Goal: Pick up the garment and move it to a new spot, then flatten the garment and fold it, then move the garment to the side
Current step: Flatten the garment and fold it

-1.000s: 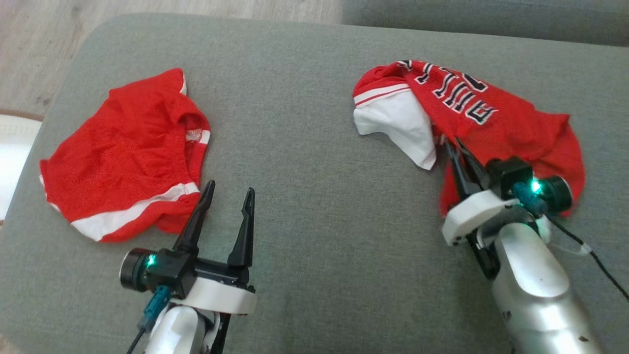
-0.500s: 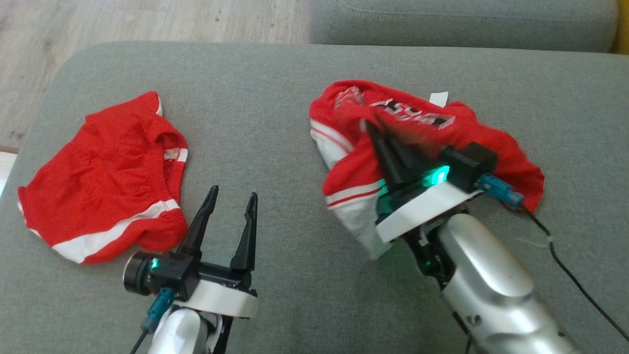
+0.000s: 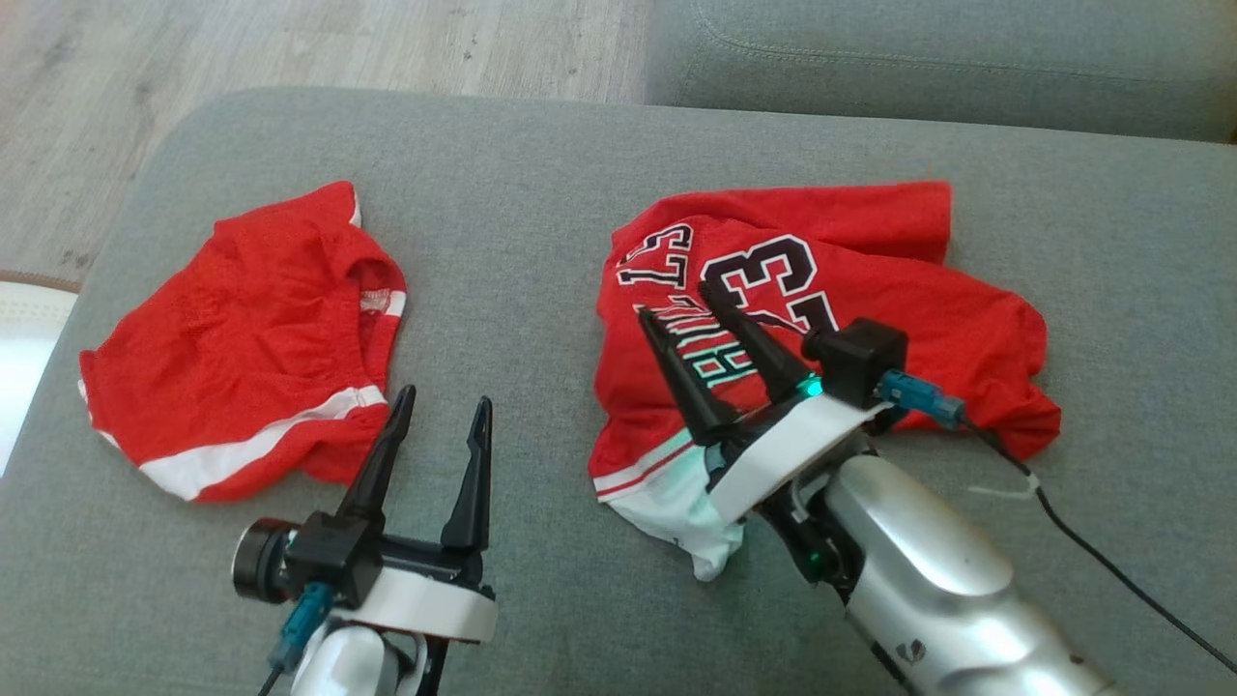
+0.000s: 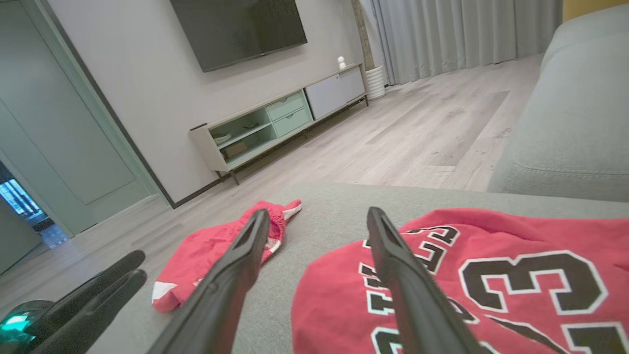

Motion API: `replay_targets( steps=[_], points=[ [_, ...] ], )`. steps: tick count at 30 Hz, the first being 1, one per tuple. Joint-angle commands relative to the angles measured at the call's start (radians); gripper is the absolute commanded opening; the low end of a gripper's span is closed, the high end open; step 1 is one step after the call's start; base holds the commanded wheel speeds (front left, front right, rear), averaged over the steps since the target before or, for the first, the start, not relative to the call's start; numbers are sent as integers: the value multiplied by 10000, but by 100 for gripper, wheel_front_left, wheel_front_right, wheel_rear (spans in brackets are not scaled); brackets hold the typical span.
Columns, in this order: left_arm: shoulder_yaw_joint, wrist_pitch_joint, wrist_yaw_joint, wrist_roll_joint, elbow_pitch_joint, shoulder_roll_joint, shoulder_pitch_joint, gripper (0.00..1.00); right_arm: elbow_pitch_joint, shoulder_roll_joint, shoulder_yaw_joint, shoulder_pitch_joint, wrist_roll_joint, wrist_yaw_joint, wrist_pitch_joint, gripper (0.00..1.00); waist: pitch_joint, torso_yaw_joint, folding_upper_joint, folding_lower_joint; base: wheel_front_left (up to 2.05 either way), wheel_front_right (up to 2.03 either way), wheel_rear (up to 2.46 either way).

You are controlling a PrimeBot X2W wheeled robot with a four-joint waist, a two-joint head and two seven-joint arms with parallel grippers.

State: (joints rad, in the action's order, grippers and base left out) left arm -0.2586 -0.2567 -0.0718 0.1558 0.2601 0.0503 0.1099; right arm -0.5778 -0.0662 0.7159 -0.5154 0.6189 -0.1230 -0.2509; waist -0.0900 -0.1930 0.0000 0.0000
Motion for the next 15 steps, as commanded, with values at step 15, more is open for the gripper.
replay_targets(
  steps=[15],
  points=[
    [451, -51, 111, 171, -467, -1, 25, 100, 1762, 160, -4523, 1556, -2895, -77, -108, 100, 346, 904, 0, 0, 0, 0, 0]
  ],
)
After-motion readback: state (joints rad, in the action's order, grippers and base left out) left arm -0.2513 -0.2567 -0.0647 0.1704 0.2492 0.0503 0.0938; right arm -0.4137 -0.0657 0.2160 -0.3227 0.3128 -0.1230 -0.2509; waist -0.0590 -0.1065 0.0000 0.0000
